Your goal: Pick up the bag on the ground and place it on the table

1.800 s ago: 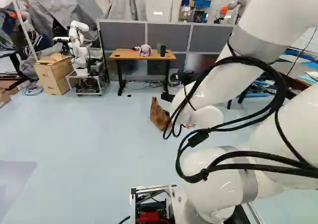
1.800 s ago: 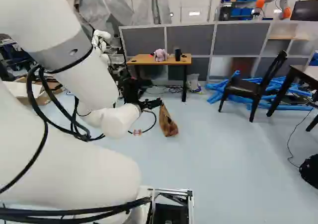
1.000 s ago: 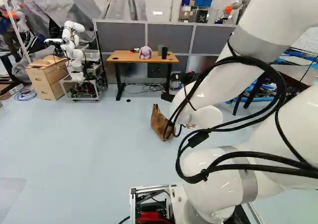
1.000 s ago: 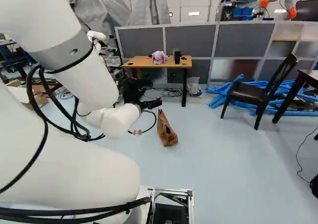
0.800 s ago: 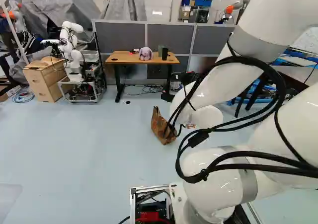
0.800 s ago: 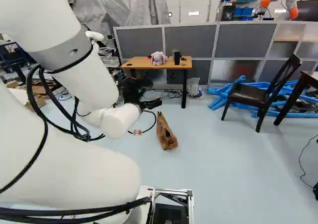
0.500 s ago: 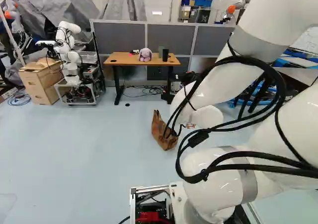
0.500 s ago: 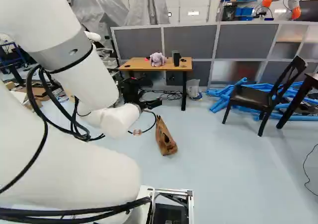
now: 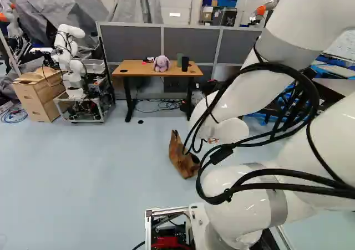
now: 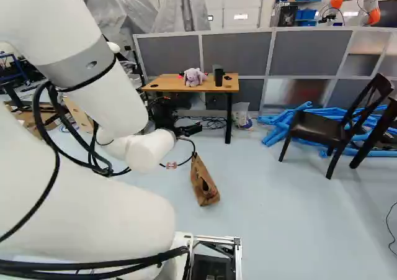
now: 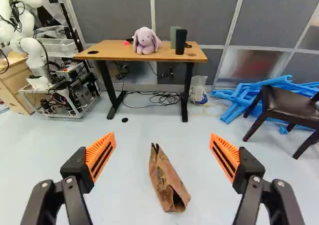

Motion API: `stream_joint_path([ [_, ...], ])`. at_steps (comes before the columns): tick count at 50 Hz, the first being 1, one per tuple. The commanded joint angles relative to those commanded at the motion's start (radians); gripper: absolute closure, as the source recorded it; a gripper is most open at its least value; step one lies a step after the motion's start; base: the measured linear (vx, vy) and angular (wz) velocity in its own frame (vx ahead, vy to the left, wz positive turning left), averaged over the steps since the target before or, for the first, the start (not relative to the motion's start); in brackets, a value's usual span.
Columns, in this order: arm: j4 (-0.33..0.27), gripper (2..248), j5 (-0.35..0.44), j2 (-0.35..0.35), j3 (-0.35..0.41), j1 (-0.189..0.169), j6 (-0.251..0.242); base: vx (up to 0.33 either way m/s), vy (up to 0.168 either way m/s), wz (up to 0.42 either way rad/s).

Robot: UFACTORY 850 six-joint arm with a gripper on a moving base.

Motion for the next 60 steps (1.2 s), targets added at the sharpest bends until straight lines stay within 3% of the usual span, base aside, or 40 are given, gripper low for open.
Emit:
stream_joint_path([
  [30,0.0,3,0.0,-0.019,-0.016,0.0,0.0,0.013,-0.006,-0.003],
  [60,0.0,3,0.0,-0.178,-0.159,-0.012,0.0,0.0,0.0,0.0],
])
